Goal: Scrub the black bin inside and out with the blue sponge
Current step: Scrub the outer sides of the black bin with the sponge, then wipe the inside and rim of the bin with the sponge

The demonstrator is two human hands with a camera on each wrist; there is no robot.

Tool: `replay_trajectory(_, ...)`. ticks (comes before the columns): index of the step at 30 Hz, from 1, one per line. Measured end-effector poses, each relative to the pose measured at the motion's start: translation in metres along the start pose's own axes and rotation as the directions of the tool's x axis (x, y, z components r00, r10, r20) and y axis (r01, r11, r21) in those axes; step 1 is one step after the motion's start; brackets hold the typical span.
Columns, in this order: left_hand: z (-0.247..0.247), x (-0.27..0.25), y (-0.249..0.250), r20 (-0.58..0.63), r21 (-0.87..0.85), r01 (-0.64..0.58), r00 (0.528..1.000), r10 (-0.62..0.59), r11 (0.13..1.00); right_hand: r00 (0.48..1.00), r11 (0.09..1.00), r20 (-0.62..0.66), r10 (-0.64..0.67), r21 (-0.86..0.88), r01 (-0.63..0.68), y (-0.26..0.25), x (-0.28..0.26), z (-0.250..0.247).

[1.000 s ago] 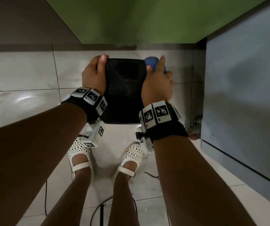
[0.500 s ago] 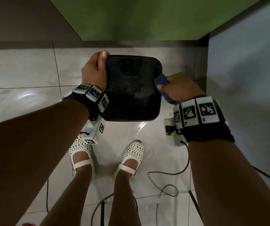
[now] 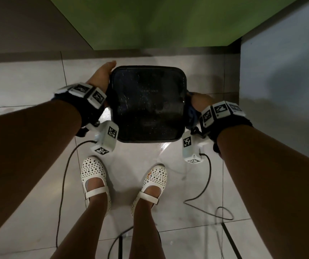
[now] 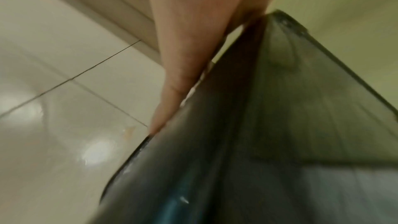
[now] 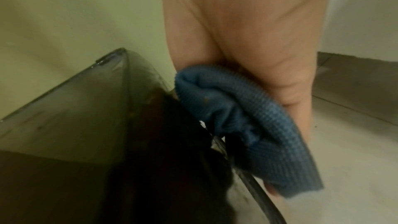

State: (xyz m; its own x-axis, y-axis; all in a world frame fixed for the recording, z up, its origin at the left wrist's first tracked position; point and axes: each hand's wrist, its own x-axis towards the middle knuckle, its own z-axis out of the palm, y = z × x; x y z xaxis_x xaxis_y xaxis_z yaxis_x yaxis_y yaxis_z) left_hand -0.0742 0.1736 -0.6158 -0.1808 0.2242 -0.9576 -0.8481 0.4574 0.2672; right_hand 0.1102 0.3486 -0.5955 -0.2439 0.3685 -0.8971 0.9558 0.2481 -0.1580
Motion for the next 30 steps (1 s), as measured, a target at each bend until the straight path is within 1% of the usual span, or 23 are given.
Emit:
replay_trajectory(1,-0.006,-0.002,0.003,0.018,0.016,0.099,0.995,-0.099,0.995,1.0,0.994,0.016,0.018,0.104,-0.02,0.002,0.01,0.002)
replay_trajectory(2,-0.011,0.001,0.005,0.016,0.031,0.152,0.988,-0.152,0.988,0.996,0.969,0.075,0.051,0.24,-0.067,0.002,0.013,0.003)
replay_trajectory(3,-0.015,0.001,0.007,0.019,0.074,0.202,0.979,-0.204,0.977,0.991,0.914,0.116,0.074,0.39,-0.114,0.0,0.01,0.001)
replay_trajectory(4,-0.015,0.0,0.008,0.026,0.096,0.237,0.97,-0.24,0.967,0.969,0.804,0.193,0.153,0.546,-0.236,-0.002,0.007,0.001)
replay_trajectory(5,-0.015,0.0,0.007,0.038,0.123,0.244,0.968,-0.25,0.962,0.947,0.704,0.261,0.188,0.636,-0.315,-0.004,0.0,0.001)
replay_trajectory(6,-0.012,-0.002,0.006,0.071,0.131,0.24,0.966,-0.25,0.962,0.932,0.67,0.318,0.175,0.655,-0.349,-0.004,-0.004,0.003)
replay_trajectory(7,-0.008,-0.008,0.006,0.113,0.16,0.24,0.959,-0.259,0.958,0.927,0.661,0.343,0.154,0.661,-0.354,0.0,-0.004,0.007)
replay_trajectory(9,-0.002,-0.017,0.005,0.149,0.21,0.265,0.943,-0.299,0.941,0.919,0.63,0.373,0.13,0.685,-0.366,0.008,-0.004,0.013)
replay_trajectory(11,0.004,-0.034,0.007,0.152,0.256,0.289,0.93,-0.334,0.922,0.943,0.606,0.301,0.138,0.728,-0.321,0.015,-0.006,0.014)
replay_trajectory(12,0.009,-0.044,0.008,0.154,0.286,0.285,0.929,-0.338,0.915,0.952,0.58,0.275,0.137,0.757,-0.302,0.02,-0.009,0.012)
replay_trajectory(15,0.016,-0.073,0.001,0.226,0.404,0.221,0.916,-0.331,0.888,0.962,0.422,0.272,0.03,0.869,-0.259,0.038,-0.024,0.011)
replay_trajectory(17,0.015,-0.082,-0.009,0.243,0.461,0.154,0.925,-0.291,0.874,0.969,0.316,0.247,0.017,0.918,-0.239,0.046,-0.033,0.009)
replay_trajectory(19,0.012,-0.086,-0.018,0.257,0.496,0.096,0.933,-0.252,0.863,0.981,0.306,0.194,0.001,0.934,-0.185,0.051,-0.041,0.007)
replay_trajectory(21,0.007,-0.086,-0.024,0.298,0.524,0.063,0.921,-0.252,0.849,0.99,0.319,0.138,-0.019,0.939,-0.125,0.051,-0.048,0.005)
replay_trajectory(23,0.005,-0.089,-0.028,0.315,0.585,0.029,0.913,-0.26,0.811,0.993,0.344,0.112,-0.038,0.934,-0.092,0.052,-0.051,0.007)
replay_trajectory(24,0.005,-0.09,-0.032,0.303,0.618,0.001,0.923,-0.239,0.786,0.992,0.35,0.114,-0.058,0.933,-0.087,0.056,-0.049,0.01)
replay_trajectory(26,0.004,-0.087,-0.044,0.294,0.68,-0.119,0.948,-0.12,0.723,0.986,0.334,0.123,-0.116,0.939,-0.078,0.062,-0.046,0.016)
replay_trajectory(27,0.005,-0.085,-0.052,0.309,0.714,-0.205,0.95,-0.039,0.67,0.981,0.323,0.13,-0.147,0.943,-0.077,0.064,-0.046,0.02)
replay_trajectory(29,0.001,-0.076,-0.072,0.338,0.776,-0.352,0.933,0.125,0.523,0.971,0.325,0.131,-0.2,0.944,-0.06,0.067,-0.045,0.03)
replay_trajectory(30,-0.002,-0.07,-0.081,0.338,0.793,-0.388,0.922,0.191,0.469,0.972,0.336,0.121,-0.204,0.941,-0.047,0.071,-0.041,0.036)
